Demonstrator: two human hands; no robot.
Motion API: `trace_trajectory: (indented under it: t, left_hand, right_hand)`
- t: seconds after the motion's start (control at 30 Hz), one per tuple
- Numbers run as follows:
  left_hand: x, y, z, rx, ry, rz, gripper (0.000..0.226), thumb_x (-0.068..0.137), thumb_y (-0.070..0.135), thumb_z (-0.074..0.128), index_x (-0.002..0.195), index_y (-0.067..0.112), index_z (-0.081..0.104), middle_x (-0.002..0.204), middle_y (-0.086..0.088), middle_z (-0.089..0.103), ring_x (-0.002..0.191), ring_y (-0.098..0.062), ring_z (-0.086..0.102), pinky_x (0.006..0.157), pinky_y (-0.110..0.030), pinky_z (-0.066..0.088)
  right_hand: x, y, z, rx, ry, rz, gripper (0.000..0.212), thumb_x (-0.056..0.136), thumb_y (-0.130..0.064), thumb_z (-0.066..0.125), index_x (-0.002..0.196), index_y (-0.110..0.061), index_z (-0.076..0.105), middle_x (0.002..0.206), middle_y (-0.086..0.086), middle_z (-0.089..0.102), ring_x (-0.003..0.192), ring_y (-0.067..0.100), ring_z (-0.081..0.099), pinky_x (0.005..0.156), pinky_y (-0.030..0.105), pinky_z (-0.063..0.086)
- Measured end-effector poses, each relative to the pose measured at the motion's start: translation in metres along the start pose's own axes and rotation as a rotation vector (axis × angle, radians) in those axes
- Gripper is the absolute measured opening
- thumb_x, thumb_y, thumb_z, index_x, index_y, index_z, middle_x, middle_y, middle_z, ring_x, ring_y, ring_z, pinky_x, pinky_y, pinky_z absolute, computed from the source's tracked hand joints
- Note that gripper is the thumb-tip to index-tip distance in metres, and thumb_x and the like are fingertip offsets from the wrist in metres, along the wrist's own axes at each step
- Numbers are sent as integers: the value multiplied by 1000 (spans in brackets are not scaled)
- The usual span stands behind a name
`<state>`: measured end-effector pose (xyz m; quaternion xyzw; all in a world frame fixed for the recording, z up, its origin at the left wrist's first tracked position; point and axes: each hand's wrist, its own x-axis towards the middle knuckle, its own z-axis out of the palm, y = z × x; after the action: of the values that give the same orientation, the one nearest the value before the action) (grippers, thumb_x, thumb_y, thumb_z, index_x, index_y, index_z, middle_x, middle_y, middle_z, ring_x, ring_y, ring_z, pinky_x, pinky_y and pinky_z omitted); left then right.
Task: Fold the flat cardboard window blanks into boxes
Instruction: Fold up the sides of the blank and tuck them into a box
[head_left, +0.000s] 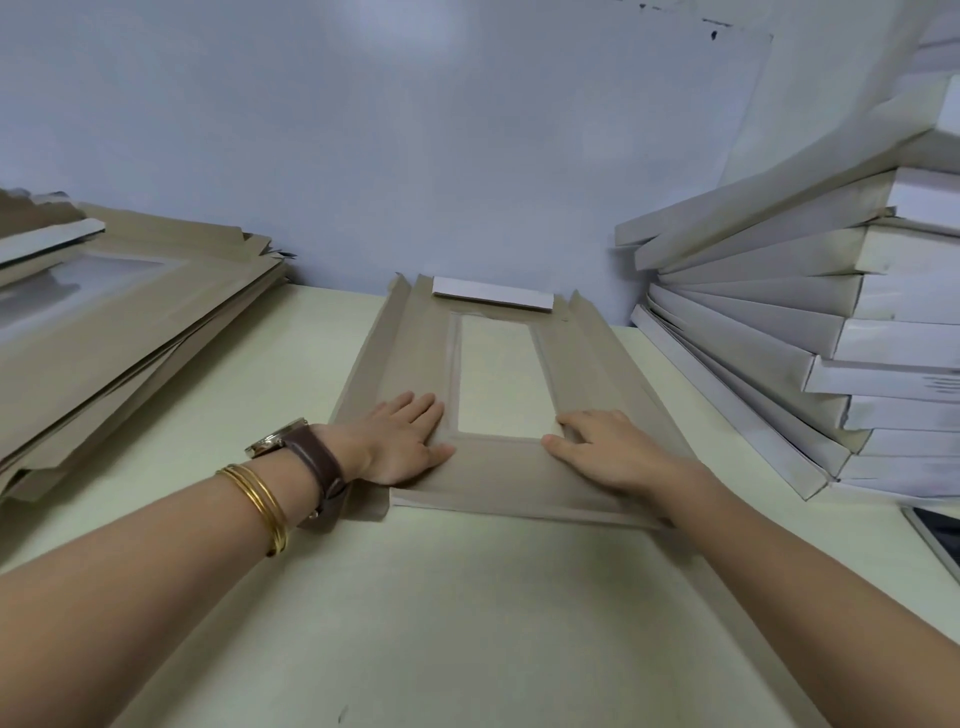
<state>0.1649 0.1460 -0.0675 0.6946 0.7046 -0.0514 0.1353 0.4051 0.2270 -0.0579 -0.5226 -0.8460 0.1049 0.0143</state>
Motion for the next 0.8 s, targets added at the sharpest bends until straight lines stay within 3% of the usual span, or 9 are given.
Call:
trace_trajectory:
  t: [0.1, 0.2, 0.27, 0.37, 0.47, 0.53, 0.6, 0.7, 0.8]
  left_hand:
    - [4, -1, -1, -22, 14, -4, 70, 101, 53, 22, 154, 16, -4, 162, 0, -10, 149, -21, -10, 121, -38, -1]
    - [5, -3, 0, -48, 34, -2, 71, 100, 54, 24, 154, 16, -2, 162, 0, -8, 149, -20, -8, 120, -38, -1]
    - [4, -3, 0, -98, 75, 19, 71, 100, 54, 29, 154, 16, 5, 162, 0, 0, 149, -19, -2, 120, -34, 2]
    - [1, -7, -2, -261, 180, 60, 66, 96, 49, 48, 149, 15, 31, 157, 0, 25, 144, -16, 21, 114, -26, 14]
    - [-8, -15, -6, -661, 223, 82, 41, 87, 36, 69, 123, 19, 64, 135, 6, 56, 127, -15, 50, 107, -23, 33]
    - [-19, -21, -12, -888, 172, 174, 30, 82, 39, 74, 105, 20, 74, 113, 4, 71, 111, -16, 63, 98, -21, 44]
    - [-31, -28, -19, -1009, 41, 271, 54, 68, 55, 79, 107, 18, 74, 110, 2, 72, 106, -14, 66, 95, -22, 48]
    - [-40, -37, -24, -964, -208, 385, 90, 49, 58, 86, 125, 18, 63, 129, 1, 63, 117, -12, 59, 98, -20, 44]
    - [-45, -37, -25, -736, -350, 431, 94, 49, 40, 87, 135, 36, 52, 148, 18, 39, 135, -1, 38, 110, -24, 33]
  right_hand:
    - [1, 4, -2, 84, 11, -39, 48, 96, -50, 46, 130, -16, 54, 123, 4, 57, 122, 26, 48, 91, 31, 36]
    - [-1, 8, -5, 130, -1, -77, 48, 97, -46, 49, 133, -14, 53, 134, 5, 54, 125, 23, 47, 95, 26, 34]
    - [-4, 11, -7, 201, 10, -98, 41, 97, -42, 51, 122, -11, 61, 124, 5, 60, 116, 22, 53, 91, 26, 36]
    - [-13, 17, -8, 296, 66, -145, 26, 96, -36, 56, 105, -17, 69, 106, -6, 65, 102, 12, 58, 85, 21, 41]
    - [-30, 22, -13, 457, 80, -128, 22, 94, -41, 57, 95, -26, 73, 97, -15, 70, 96, 4, 63, 86, 16, 45]
    - [-43, 29, -16, 571, 26, -138, 39, 91, -54, 56, 96, -19, 73, 96, -2, 72, 95, 17, 65, 94, 35, 47]
    - [-55, 35, -22, 597, -42, -162, 62, 83, -67, 55, 104, -10, 68, 112, 14, 64, 106, 30, 59, 101, 46, 41]
    - [-64, 42, -30, 599, -203, -195, 53, 74, -67, 65, 112, -30, 70, 120, -6, 66, 114, 8, 59, 101, 24, 44]
    - [-68, 47, -34, 531, -335, -220, 69, 61, -58, 80, 124, -41, 59, 132, -20, 56, 122, -1, 52, 106, 26, 41]
